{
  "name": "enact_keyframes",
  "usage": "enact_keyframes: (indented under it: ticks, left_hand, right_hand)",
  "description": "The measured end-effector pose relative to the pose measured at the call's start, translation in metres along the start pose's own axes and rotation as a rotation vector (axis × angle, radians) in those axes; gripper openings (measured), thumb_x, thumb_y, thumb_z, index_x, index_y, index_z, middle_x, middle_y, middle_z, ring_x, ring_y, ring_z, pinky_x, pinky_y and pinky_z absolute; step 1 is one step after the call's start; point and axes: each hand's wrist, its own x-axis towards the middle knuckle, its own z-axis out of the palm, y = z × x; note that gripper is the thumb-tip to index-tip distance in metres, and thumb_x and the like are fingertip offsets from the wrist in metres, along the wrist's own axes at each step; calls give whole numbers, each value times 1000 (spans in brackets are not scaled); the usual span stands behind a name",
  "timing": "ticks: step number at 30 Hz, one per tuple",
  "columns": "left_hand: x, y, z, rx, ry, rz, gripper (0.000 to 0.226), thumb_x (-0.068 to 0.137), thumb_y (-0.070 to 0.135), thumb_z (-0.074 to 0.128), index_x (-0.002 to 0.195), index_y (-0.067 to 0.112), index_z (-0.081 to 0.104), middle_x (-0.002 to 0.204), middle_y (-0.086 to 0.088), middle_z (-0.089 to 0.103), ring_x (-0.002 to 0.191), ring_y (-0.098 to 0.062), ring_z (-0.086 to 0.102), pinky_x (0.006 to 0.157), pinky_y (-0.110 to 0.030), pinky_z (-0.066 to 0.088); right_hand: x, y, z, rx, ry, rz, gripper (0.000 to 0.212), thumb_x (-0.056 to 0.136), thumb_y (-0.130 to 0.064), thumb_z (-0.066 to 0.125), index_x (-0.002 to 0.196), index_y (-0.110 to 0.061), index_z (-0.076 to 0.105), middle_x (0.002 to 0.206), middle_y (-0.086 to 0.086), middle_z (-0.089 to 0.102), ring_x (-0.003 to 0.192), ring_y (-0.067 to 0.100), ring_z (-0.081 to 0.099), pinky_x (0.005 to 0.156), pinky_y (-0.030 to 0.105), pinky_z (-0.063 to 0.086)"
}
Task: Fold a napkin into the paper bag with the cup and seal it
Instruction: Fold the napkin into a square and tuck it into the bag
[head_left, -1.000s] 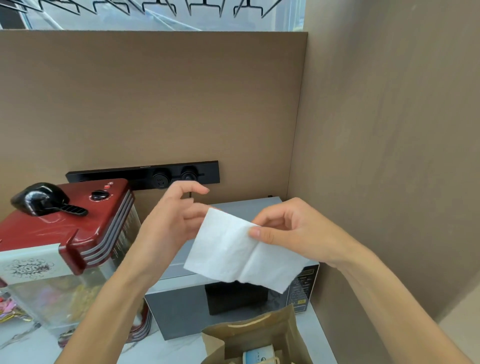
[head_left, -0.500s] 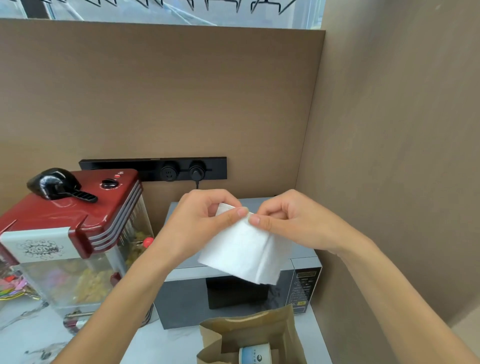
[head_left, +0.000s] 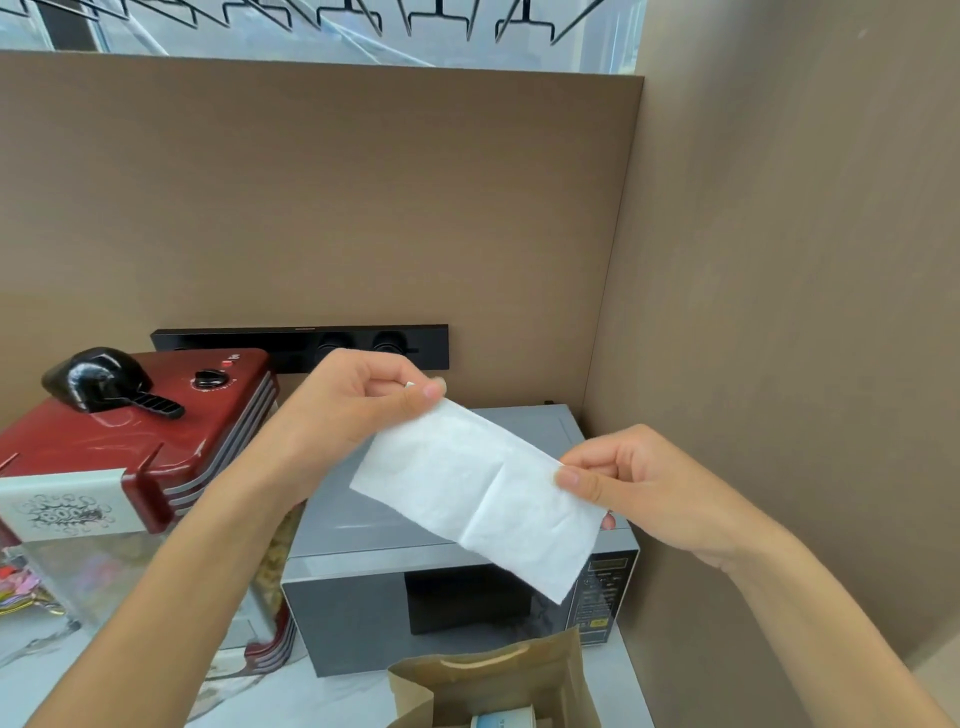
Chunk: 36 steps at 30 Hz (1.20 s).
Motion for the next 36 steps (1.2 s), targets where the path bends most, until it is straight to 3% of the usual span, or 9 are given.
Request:
enact_keyframes:
  ticks: [4, 8, 11, 16, 21, 25, 30, 34, 36]
  left_hand:
    - [-6, -18, 15, -564, -82, -233, 87, 82, 75, 50, 115, -2, 70, 111, -17, 71, 102, -29, 66, 90, -42, 53]
    - [-29, -38, 48, -1007, -183, -280, 92, 73, 75, 66, 135, 7, 60, 137, -21, 62, 128, -38, 58, 100, -58, 49]
    - [-33, -40, 68, -841, -54, -214, 65, 81, 55, 73, 128, 11, 66, 131, -17, 67, 117, -32, 66, 89, -46, 58]
    - [-22, -31, 71, -597, 168, -219, 32, 98, 29, 56, 114, 7, 72, 112, -12, 77, 107, -28, 71, 74, -29, 58]
    - [-21, -23, 61, -490, 43, -161, 24, 98, 25, 58, 109, 15, 76, 113, -9, 77, 107, -26, 72, 85, -33, 59]
    - [-17, -18, 60, -370, -71, -117, 22, 99, 24, 58, 110, 13, 74, 112, -8, 77, 106, -27, 73, 91, -39, 57]
    - [-13, -22, 55, -268, -122, -80, 19, 99, 22, 60, 109, 17, 75, 107, -6, 79, 98, -26, 75, 82, -32, 59]
    - [-10, -26, 44, -204, -188, -64, 18, 96, 18, 66, 111, 19, 74, 81, -9, 77, 54, -23, 64, 54, -28, 48]
    - [-7, -28, 38, -149, -187, -67, 16, 94, 17, 68, 109, 16, 75, 69, -10, 69, 45, -18, 59, 52, -24, 45]
  right_hand:
    - [-1, 0, 1, 160, 90, -103, 26, 99, -27, 59, 89, -13, 78, 70, -1, 68, 56, 15, 43, 55, 19, 40]
    - [2, 1, 11, 282, 189, -131, 27, 99, -27, 58, 92, -10, 78, 75, 3, 71, 60, 16, 48, 51, 19, 39]
    - [4, 3, 19, 307, 228, -107, 25, 98, -26, 58, 94, -11, 79, 76, 6, 74, 60, 16, 53, 50, 21, 40]
    - [1, 11, 32, 271, 271, -88, 23, 97, -27, 61, 91, -13, 79, 79, 8, 77, 65, 17, 62, 57, 23, 49]
    - [1, 16, 36, 309, 247, -32, 29, 94, -40, 62, 102, -17, 77, 102, 5, 79, 96, 23, 72, 86, 30, 55]
    - [9, 11, 38, 546, 215, -22, 28, 91, -41, 66, 91, -15, 76, 95, 2, 76, 88, 17, 70, 74, 27, 55]
    - [16, 8, 39, 505, 264, -28, 25, 89, -33, 72, 98, -11, 76, 94, 8, 78, 83, 20, 70, 67, 28, 53]
    - [17, 9, 36, 361, 352, -62, 14, 91, -28, 71, 92, -16, 78, 87, 1, 80, 74, 8, 70, 62, 14, 50]
    - [18, 9, 34, 339, 382, -85, 11, 90, -26, 72, 92, -18, 79, 92, 3, 80, 81, 11, 74, 66, 13, 52]
